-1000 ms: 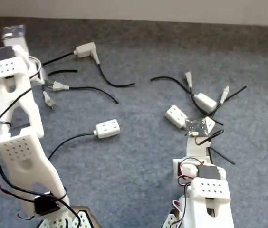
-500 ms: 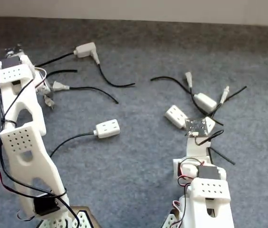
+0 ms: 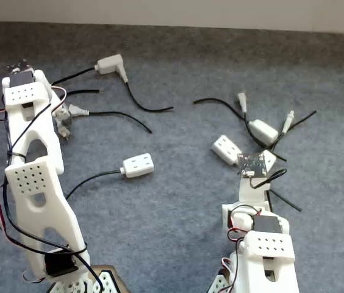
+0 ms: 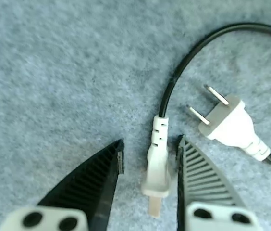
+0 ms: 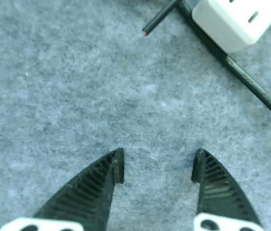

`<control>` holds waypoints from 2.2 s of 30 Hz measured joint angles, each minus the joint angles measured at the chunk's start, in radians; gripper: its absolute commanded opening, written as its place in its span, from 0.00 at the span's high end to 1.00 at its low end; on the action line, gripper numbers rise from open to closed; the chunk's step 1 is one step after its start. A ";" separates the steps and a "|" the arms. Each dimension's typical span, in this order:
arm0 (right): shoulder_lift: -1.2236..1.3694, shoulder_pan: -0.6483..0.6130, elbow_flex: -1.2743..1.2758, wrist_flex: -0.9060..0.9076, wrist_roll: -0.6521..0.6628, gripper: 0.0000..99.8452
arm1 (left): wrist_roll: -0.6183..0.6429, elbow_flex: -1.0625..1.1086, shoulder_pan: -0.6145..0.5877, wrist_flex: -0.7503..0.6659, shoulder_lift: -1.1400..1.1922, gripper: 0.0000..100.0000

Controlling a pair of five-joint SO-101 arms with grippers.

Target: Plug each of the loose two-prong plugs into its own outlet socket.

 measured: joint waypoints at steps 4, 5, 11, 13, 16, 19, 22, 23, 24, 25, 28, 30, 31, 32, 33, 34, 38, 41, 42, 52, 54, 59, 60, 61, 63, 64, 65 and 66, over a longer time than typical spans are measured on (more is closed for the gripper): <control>0.000 0.000 0.000 0.000 0.000 0.77 | 0.000 -0.002 0.009 0.028 0.000 0.80; 0.000 0.000 0.000 0.000 0.000 0.77 | 0.000 -0.003 0.014 0.035 0.000 0.80; 0.000 0.000 0.000 0.000 0.000 0.77 | 0.000 -0.009 0.026 0.055 0.005 0.81; 0.000 0.000 0.000 0.000 0.000 0.77 | 0.000 -0.009 0.029 0.055 0.005 0.87; 0.000 0.000 0.000 0.000 0.000 0.77 | 0.000 -0.011 0.044 0.048 0.006 0.99; 0.000 0.000 0.000 0.000 0.000 0.77 | 0.000 -0.009 0.061 0.038 0.006 0.98; 0.000 0.000 0.000 0.000 0.000 0.77 | 0.000 -0.008 0.066 0.038 0.006 0.98; 0.000 0.000 0.000 0.000 0.000 0.77 | 0.000 -0.008 0.066 0.038 0.006 0.98; 0.000 0.000 0.000 0.000 0.000 0.77 | 0.000 -0.008 0.066 0.037 0.006 0.98; 0.000 0.000 0.000 0.000 0.000 0.77 | 0.000 -0.006 0.066 0.032 0.006 0.98; 0.000 0.000 0.000 0.000 0.000 0.77 | 0.000 -0.031 0.069 0.035 0.009 0.98; 0.000 0.000 0.000 0.000 0.000 0.77 | 0.000 -0.081 0.077 0.041 0.017 0.99; 0.000 0.000 0.000 0.000 0.000 0.77 | 0.000 -0.118 0.084 0.052 0.018 1.00; 0.000 0.000 0.000 0.000 0.000 0.77 | 0.000 -0.164 0.097 0.075 0.018 0.99; 0.000 0.000 0.000 0.000 0.000 0.77 | -0.003 -0.222 0.112 0.098 0.018 0.99; 0.000 0.000 0.000 0.000 0.000 0.77 | -0.003 -0.287 0.133 0.123 0.018 0.99; 0.000 0.000 0.000 0.000 0.000 0.77 | -0.003 -0.557 0.229 0.192 0.018 0.99; 0.000 0.000 0.000 0.000 0.000 0.77 | -0.005 -0.729 0.304 0.199 0.017 0.99; 0.000 0.000 0.000 0.000 0.000 0.77 | -0.005 -0.756 0.327 0.199 0.015 0.99; 0.000 0.000 0.000 0.000 0.000 0.77 | -0.005 -0.775 0.629 0.212 -0.061 0.99; 0.000 0.000 0.000 0.000 0.000 0.77 | 0.003 -0.775 0.663 0.215 -0.117 0.99; 0.000 0.000 0.000 0.000 0.000 0.77 | 0.195 -0.776 0.700 0.216 -0.275 0.99; 0.000 0.000 0.000 0.000 0.000 0.77 | 0.233 -0.776 0.707 0.216 -0.298 0.99; 0.000 0.000 0.000 0.000 0.000 0.77 | 0.255 -0.779 0.713 0.216 -0.313 0.99; 0.000 0.000 0.000 0.000 0.000 0.77 | 0.276 -0.784 0.727 0.221 -0.321 0.99; 0.000 0.000 0.000 0.000 0.000 0.77 | 0.282 -0.784 0.732 0.221 -0.321 0.99; 0.000 0.000 0.000 0.000 0.000 0.77 | 0.285 -0.784 0.736 0.222 -0.321 0.99; 0.000 0.000 0.000 0.000 0.000 0.77 | 0.288 -0.784 0.747 0.224 -0.321 0.99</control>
